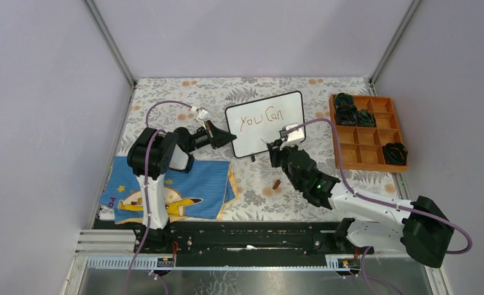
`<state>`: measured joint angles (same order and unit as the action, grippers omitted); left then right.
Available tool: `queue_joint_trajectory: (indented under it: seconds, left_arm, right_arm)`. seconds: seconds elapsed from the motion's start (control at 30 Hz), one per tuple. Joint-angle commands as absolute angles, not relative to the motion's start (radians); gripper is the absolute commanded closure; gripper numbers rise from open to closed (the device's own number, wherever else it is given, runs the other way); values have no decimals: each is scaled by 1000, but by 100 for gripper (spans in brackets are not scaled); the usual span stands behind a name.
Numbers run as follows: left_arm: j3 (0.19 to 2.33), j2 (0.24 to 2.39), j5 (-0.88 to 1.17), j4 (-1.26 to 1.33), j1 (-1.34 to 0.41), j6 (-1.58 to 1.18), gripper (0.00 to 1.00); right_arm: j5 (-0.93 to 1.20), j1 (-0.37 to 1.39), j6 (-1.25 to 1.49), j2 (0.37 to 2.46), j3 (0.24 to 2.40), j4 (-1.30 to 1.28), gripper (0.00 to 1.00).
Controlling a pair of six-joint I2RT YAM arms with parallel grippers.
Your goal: Write a sentence on the whiteboard
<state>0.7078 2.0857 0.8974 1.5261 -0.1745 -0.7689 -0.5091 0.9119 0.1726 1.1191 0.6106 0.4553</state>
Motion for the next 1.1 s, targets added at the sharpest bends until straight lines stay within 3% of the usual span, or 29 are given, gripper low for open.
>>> queue_joint_trajectory:
  seconds: [0.0, 0.5, 1.07]
  left_arm:
    - [692, 2065, 900, 1513, -178, -743, 100]
    - [688, 2073, 899, 1511, -179, -739, 100]
    - [686, 2068, 899, 1504, -181, -734, 100]
  right_arm:
    - [-529, 927, 206, 1135, 566, 551, 100]
    - [-437, 928, 329, 1324, 631, 645, 100]
    - [-528, 929, 288, 1458, 732, 654, 100]
